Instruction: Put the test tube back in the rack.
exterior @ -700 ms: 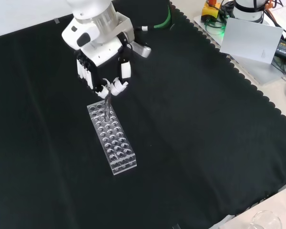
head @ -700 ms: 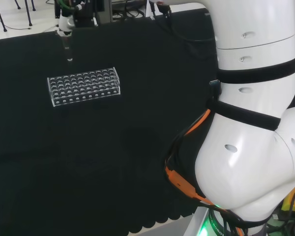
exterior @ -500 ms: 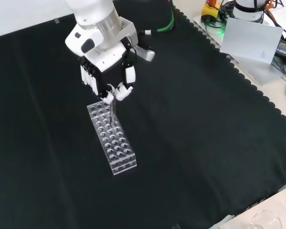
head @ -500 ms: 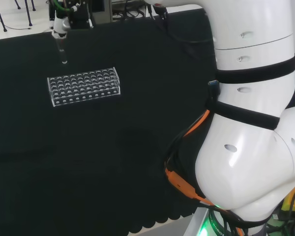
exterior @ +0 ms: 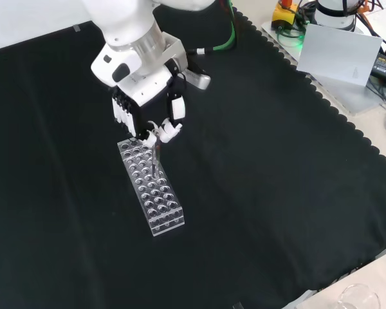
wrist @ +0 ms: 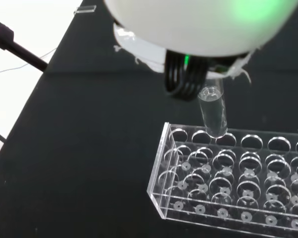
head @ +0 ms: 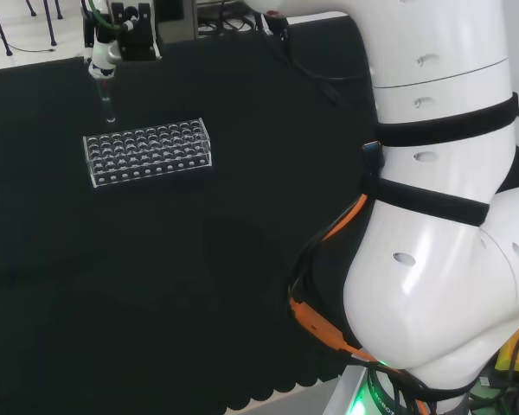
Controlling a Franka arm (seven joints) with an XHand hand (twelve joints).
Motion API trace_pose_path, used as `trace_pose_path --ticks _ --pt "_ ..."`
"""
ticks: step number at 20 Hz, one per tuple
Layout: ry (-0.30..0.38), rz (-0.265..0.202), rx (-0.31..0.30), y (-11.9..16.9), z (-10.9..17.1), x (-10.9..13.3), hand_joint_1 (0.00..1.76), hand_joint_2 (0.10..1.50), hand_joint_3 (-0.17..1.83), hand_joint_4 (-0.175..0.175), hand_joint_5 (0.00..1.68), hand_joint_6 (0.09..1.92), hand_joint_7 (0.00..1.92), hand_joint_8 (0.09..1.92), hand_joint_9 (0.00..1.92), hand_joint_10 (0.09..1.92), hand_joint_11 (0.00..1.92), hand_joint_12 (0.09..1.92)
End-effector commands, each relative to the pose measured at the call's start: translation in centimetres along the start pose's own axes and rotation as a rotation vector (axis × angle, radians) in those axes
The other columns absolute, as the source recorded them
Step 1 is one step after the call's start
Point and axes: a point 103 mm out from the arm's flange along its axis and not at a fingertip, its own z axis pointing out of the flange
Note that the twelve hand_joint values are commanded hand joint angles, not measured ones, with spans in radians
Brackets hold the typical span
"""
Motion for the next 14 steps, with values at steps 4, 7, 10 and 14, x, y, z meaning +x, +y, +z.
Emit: trace_pose_path --ticks 4,7,10,14 --pt "0.002 0.002 0.032 1.4 2.4 -0.1 1.45 0.42 0.96 -0.175 1.37 0.59 1.55 0.46 1.32 0.68 1.1 1.24" --pt "0.003 -0.001 0.042 1.8 2.9 -0.1 1.45 0.42 0.96 -0.175 1.37 0.59 1.55 0.46 1.32 0.68 1.09 1.24" --pt "0.002 -0.002 0.049 2.0 3.3 -0.2 1.45 0.42 0.96 -0.175 1.37 0.59 1.55 0.46 1.32 0.68 1.09 1.24" --pt "-0.001 0.003 0.061 2.1 3.9 -0.5 1.45 0.42 0.96 -0.175 1.37 0.59 1.55 0.46 1.32 0.68 1.09 1.24"
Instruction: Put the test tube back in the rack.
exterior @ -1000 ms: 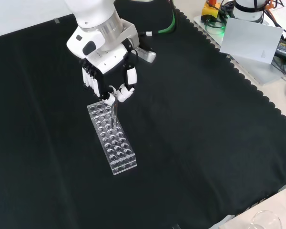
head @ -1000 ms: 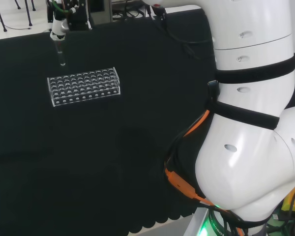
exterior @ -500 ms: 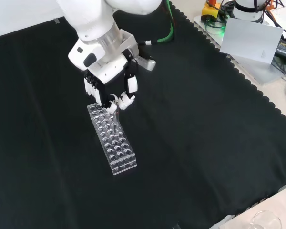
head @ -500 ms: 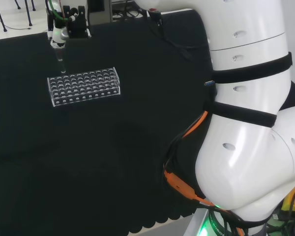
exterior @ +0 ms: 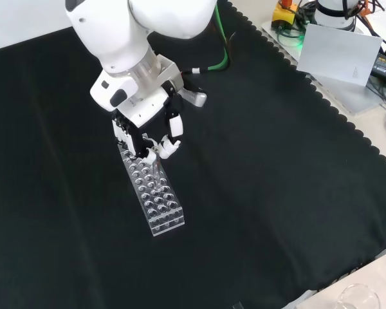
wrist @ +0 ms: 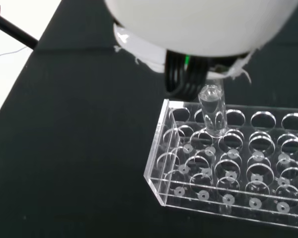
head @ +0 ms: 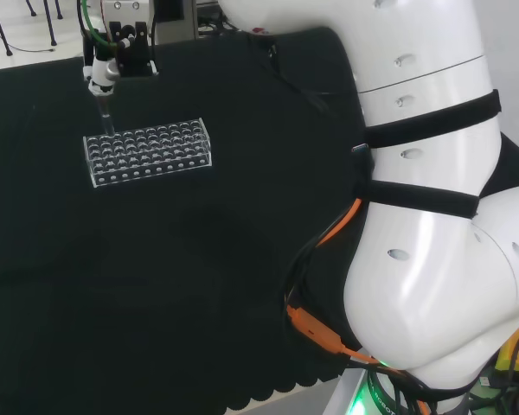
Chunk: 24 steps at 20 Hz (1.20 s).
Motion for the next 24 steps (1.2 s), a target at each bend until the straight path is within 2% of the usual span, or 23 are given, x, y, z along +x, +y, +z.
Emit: trace_pose_path --ticks 1,10,24 --pt "-0.005 0.005 0.016 0.0 0.8 -0.4 1.45 0.42 0.96 -0.175 1.37 0.59 1.55 0.46 1.32 0.68 1.09 1.24" --pt "0.009 0.009 0.009 -0.4 0.7 -1.7 1.45 0.42 0.96 -0.175 1.37 0.59 1.55 0.46 1.32 0.68 1.09 1.25" --pt "0.009 0.013 0.025 0.2 1.3 -1.5 1.45 0.42 0.96 -0.175 1.37 0.59 1.55 0.46 1.32 0.68 1.09 1.25"
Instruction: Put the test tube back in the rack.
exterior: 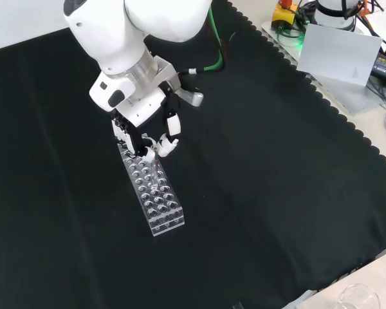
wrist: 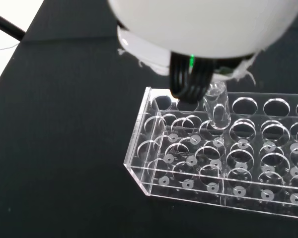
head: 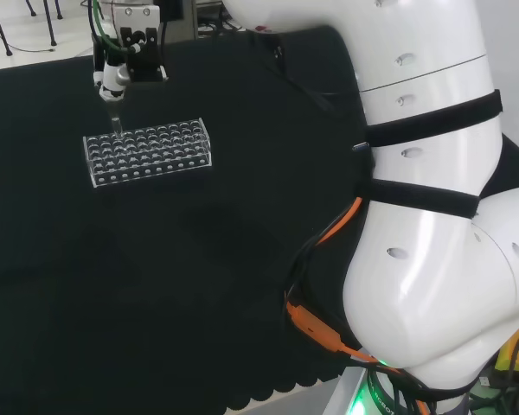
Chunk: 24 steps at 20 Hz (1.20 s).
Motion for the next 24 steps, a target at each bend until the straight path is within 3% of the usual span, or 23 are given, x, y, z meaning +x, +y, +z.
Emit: trace_pose_path --ticks 1,9,16,24 --pt "0.005 0.002 0.012 0.3 0.5 0.0 1.45 0.42 0.96 -0.175 1.37 0.59 1.55 0.46 1.32 0.68 1.09 1.25" --pt "-0.002 -0.005 0.022 0.7 1.0 0.1 1.45 0.42 0.96 -0.175 1.37 0.59 1.55 0.46 1.32 0.68 1.09 1.25" --pt "0.047 0.012 0.004 1.3 2.4 -0.5 1.45 0.42 0.96 -0.175 1.37 0.59 1.55 0.46 1.31 0.68 1.09 1.25" --pt "0.05 0.013 0.008 2.0 3.4 -0.7 1.45 0.42 0.96 -0.175 1.37 0.59 1.55 0.47 1.31 0.68 1.09 1.25"
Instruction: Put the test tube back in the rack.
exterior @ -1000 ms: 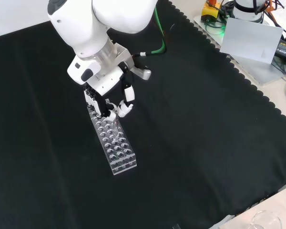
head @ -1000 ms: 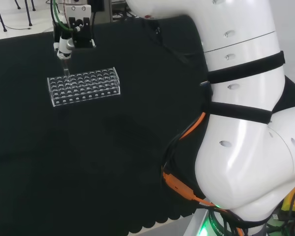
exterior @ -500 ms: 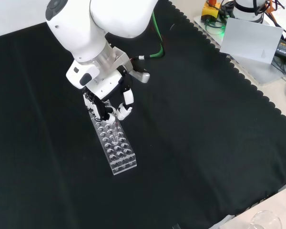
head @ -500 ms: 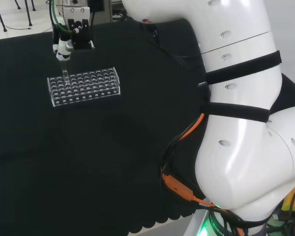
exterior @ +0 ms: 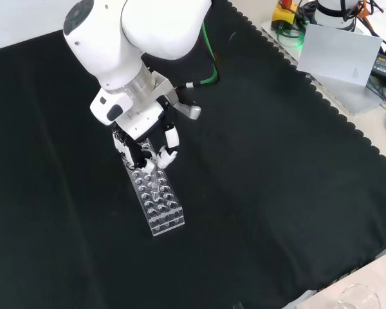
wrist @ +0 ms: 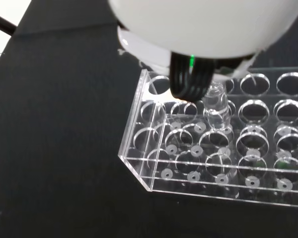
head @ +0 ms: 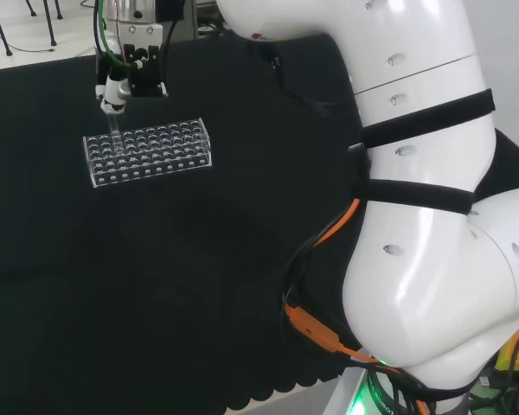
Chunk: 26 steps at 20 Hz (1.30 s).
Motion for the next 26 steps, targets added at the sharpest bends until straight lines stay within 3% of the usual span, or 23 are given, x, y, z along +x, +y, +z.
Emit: trace_pose_path --ticks 1,10,26 --pt "0.0 0.0 0.006 0.5 0.5 -0.1 1.45 0.42 0.96 -0.175 1.37 0.59 1.55 0.47 1.31 0.68 1.09 1.25" --pt "-0.007 -0.016 0.017 1.8 1.4 0.4 1.45 0.42 0.96 -0.175 1.37 0.59 1.55 0.47 1.31 0.68 1.09 1.25" --pt "-0.02 0.0 0.06 1.8 4.0 -0.7 1.45 0.42 0.96 -0.175 1.37 0.59 1.55 0.47 1.31 0.68 1.09 1.25"
